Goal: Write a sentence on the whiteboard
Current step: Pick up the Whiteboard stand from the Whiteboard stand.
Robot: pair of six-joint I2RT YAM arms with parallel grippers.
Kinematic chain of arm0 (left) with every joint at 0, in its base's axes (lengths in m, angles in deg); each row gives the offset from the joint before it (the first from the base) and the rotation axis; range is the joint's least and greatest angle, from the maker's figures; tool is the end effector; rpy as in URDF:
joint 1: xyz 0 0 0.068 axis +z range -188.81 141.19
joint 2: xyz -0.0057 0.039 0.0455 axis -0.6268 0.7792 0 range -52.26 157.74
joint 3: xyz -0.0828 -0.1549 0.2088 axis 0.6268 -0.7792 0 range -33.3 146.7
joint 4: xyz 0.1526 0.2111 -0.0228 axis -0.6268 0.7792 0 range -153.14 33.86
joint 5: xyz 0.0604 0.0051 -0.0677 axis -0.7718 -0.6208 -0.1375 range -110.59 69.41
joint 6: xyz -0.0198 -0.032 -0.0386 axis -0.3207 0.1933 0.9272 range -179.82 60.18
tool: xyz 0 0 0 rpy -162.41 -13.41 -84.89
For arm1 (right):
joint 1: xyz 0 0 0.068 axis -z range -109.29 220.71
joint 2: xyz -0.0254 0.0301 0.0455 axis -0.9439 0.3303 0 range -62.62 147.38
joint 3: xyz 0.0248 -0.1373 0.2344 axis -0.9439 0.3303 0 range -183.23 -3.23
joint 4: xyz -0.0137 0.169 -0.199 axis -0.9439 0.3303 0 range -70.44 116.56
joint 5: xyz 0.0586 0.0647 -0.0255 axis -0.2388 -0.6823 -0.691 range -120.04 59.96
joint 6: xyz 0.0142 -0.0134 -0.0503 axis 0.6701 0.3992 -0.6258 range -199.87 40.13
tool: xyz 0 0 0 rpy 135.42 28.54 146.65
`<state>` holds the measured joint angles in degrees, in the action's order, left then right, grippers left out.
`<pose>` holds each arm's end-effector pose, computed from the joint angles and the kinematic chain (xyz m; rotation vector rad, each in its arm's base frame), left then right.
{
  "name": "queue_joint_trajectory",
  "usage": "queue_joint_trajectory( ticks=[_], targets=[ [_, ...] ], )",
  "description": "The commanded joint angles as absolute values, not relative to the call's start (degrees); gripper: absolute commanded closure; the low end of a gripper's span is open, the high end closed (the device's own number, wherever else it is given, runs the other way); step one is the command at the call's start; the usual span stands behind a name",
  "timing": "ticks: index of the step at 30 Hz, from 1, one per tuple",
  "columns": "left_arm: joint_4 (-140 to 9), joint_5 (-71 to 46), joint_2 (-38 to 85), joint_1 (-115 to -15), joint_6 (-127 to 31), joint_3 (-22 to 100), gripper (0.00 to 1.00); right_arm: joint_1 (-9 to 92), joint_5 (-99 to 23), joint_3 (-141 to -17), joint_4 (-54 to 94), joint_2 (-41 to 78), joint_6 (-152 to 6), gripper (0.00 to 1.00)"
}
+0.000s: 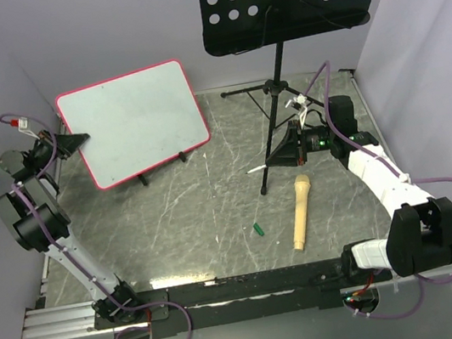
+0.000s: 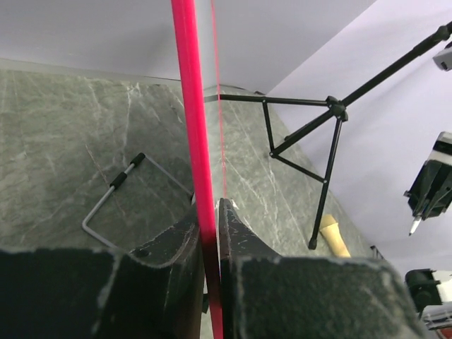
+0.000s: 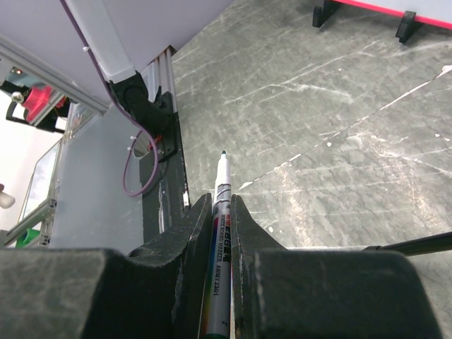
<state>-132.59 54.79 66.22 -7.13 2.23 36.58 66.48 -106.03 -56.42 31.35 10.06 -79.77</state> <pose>0.3844 0.1969 0.2311 0.0392 1.6044 -1.2026 0.2598 0.0539 0.2974 -0.8390 1.7365 1.4159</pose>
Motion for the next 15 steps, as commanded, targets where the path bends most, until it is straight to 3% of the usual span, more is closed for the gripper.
queue_joint_trajectory(
  ticks=[1, 7, 15],
  targets=[
    [-158.4, 51.4, 63.4, -6.6, 5.5, 37.5, 0.99, 66.8, -107.0, -57.5, 30.3, 10.0, -81.1, 1.00],
    [-154.9, 48.7, 60.2, -6.7, -0.9, 36.2, 0.99, 66.8, -107.0, -57.5, 30.1, 10.0, -80.8, 1.00],
    [-132.0, 43.1, 52.6, -8.0, -30.0, 32.7, 0.99, 66.8, -107.1, -57.3, 29.7, 10.2, -80.4, 1.00]
  ],
)
